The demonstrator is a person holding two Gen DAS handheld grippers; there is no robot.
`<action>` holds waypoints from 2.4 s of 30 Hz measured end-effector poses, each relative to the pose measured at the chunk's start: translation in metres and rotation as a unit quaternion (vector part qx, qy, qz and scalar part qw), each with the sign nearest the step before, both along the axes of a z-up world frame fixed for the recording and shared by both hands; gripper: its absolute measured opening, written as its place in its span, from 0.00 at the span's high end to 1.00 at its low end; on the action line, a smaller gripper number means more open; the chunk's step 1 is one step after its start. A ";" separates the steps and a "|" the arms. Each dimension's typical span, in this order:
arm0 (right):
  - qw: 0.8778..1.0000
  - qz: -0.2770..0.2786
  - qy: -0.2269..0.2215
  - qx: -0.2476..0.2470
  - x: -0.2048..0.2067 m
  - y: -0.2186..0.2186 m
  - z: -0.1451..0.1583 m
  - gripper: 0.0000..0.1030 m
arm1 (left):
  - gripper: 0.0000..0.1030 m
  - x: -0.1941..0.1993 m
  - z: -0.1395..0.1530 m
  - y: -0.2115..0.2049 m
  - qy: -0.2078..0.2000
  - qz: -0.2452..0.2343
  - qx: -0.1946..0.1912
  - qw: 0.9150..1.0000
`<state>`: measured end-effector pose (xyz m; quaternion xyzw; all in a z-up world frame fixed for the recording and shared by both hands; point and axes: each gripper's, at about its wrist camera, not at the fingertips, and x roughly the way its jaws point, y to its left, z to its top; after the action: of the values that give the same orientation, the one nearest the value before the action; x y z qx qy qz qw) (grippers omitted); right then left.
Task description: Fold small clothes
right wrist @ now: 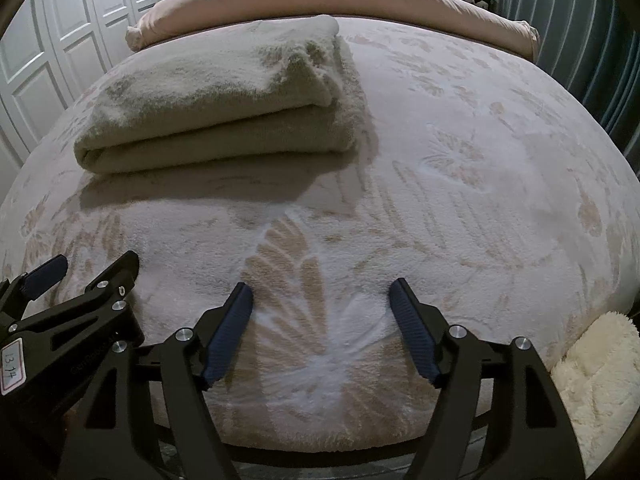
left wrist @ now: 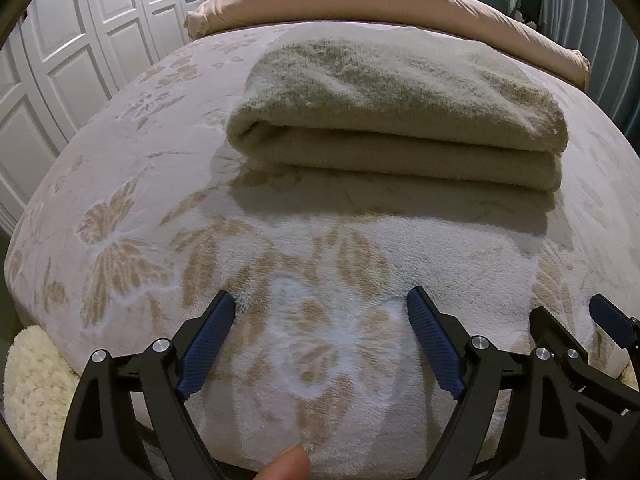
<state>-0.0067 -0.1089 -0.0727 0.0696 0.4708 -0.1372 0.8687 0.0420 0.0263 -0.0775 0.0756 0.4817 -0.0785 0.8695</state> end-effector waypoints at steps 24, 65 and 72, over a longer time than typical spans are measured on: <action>1.000 -0.005 0.015 0.004 0.009 -0.006 0.000 0.31 | 0.17 0.008 -0.001 0.001 0.016 0.006 0.007 1.000; 1.000 -0.013 0.020 0.006 0.013 -0.007 -0.001 0.30 | 0.17 0.017 -0.004 0.003 0.029 0.011 0.012 0.999; 1.000 -0.013 0.020 0.006 0.013 -0.007 -0.001 0.30 | 0.17 0.017 -0.004 0.003 0.030 0.011 0.012 0.999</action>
<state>0.0060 -0.1161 -0.0740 0.0778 0.4880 -0.1471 0.8569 0.0588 0.0292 -0.0814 0.0784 0.5093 -0.0654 0.8545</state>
